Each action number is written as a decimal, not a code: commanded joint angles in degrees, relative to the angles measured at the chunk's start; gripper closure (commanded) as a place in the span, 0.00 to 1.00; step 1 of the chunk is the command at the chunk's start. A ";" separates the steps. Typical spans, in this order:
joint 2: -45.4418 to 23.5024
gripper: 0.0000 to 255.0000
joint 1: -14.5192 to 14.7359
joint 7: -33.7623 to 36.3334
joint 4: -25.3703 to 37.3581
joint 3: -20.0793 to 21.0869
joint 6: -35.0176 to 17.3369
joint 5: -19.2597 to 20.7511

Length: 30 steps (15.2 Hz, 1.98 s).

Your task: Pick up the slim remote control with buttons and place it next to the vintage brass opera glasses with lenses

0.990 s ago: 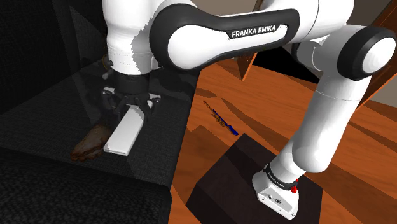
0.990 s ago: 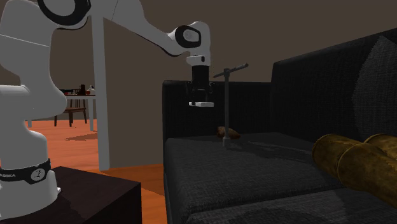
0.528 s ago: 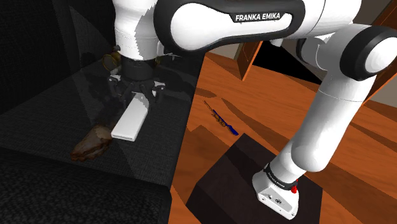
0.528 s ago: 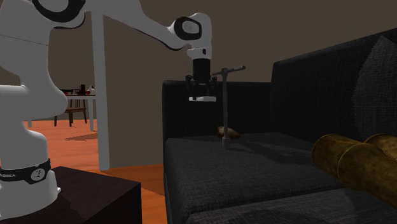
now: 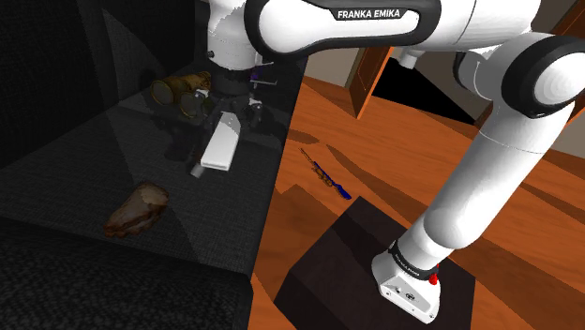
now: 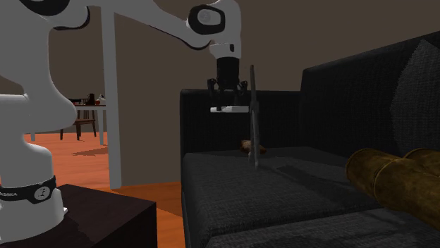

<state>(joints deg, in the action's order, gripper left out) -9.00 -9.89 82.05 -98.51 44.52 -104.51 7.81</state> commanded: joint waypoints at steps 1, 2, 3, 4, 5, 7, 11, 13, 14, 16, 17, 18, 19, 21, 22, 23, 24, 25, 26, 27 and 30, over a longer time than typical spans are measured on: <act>0.97 1.00 -1.92 -3.08 -0.96 -0.94 -0.47 -0.78; 1.12 1.00 -2.76 -4.45 -1.05 -1.45 -0.53 -0.93; 1.19 1.00 -3.55 -5.79 -1.07 -1.98 -0.57 -1.03; 1.19 1.00 -4.33 -7.10 -1.01 -2.50 -0.60 -1.08; 1.12 1.00 -5.08 -8.38 -0.89 -3.02 -0.60 -1.09; 0.79 1.00 -6.52 -10.85 -0.43 -4.05 -0.54 -0.97; -0.66 1.00 -9.09 -15.45 1.35 -6.09 -0.18 -0.29; -1.76 1.00 -10.25 -17.59 2.68 -7.07 0.14 0.24; -2.39 1.00 -10.79 -18.62 3.46 -7.55 0.34 0.54; -3.83 1.00 -11.80 -20.63 5.26 -8.49 0.81 1.22; -4.63 1.00 -12.28 -21.60 6.28 -8.94 1.10 1.60; -5.49 1.00 -12.73 -22.56 7.38 -9.39 1.41 1.99; -6.40 1.00 -13.15 -23.50 8.57 -9.83 1.76 2.40; -8.40 1.00 -13.89 -25.34 11.23 -10.71 2.56 3.26; -9.48 1.00 -14.20 -26.25 12.70 -11.15 3.02 3.71; -10.62 1.00 -14.48 -27.15 14.28 -11.59 3.53 4.17; -12.30 1.00 -14.80 -28.38 16.64 -12.20 4.30 4.83; -12.29 1.00 -14.89 -28.33 15.85 -12.23 3.53 4.84; -12.29 1.00 -14.98 -28.27 15.07 -12.26 2.76 4.86; -12.30 1.00 -15.06 -28.21 14.32 -12.29 2.00 4.90; -12.45 1.00 -15.26 -28.01 12.18 -12.40 -0.23 5.06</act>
<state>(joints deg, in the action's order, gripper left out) -21.51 -25.07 53.95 -85.50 32.13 -103.94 12.85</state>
